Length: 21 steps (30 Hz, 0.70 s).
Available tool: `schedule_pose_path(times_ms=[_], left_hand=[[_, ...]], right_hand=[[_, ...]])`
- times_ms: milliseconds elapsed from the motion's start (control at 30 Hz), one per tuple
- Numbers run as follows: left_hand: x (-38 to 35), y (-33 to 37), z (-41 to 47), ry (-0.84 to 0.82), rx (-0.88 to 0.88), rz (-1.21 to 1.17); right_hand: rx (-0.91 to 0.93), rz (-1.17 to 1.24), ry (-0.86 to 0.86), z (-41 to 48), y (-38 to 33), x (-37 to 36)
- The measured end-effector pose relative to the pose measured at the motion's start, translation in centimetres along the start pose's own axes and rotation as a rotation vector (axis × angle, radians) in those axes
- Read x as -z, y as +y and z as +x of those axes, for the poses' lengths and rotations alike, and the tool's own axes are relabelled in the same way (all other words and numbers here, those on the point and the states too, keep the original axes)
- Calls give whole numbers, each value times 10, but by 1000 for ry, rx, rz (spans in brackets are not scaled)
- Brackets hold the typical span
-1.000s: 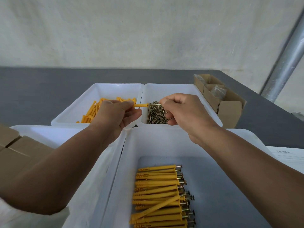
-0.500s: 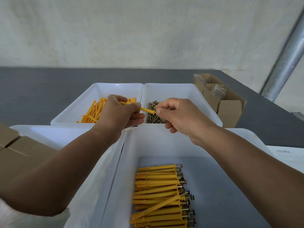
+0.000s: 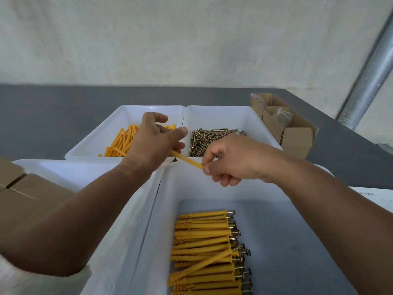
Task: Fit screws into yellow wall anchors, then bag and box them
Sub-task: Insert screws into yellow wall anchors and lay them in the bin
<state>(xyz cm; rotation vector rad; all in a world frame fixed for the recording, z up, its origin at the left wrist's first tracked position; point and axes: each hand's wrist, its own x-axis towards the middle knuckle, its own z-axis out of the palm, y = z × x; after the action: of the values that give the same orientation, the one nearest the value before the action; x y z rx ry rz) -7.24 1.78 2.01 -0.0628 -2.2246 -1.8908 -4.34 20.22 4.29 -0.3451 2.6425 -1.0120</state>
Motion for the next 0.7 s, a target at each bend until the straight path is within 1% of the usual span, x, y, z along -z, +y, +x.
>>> schedule_pose_path(times_ms=[167, 233, 333, 500, 700], left_hand=[[7, -2, 5, 99, 20, 18], [9, -3, 7, 137, 17, 53], [13, -8, 10, 170, -3, 214], [19, -20, 16, 204, -47, 511], [23, -30, 19, 171, -51, 773]], right_hand=[[-61, -267, -228, -6, 2, 1], [-91, -353, -281, -7, 4, -3], [-107, -496, -294, -6, 8, -10], [-79, -826, -292, -3, 9, -22], [-43, -939, -223, 2, 15, -33]])
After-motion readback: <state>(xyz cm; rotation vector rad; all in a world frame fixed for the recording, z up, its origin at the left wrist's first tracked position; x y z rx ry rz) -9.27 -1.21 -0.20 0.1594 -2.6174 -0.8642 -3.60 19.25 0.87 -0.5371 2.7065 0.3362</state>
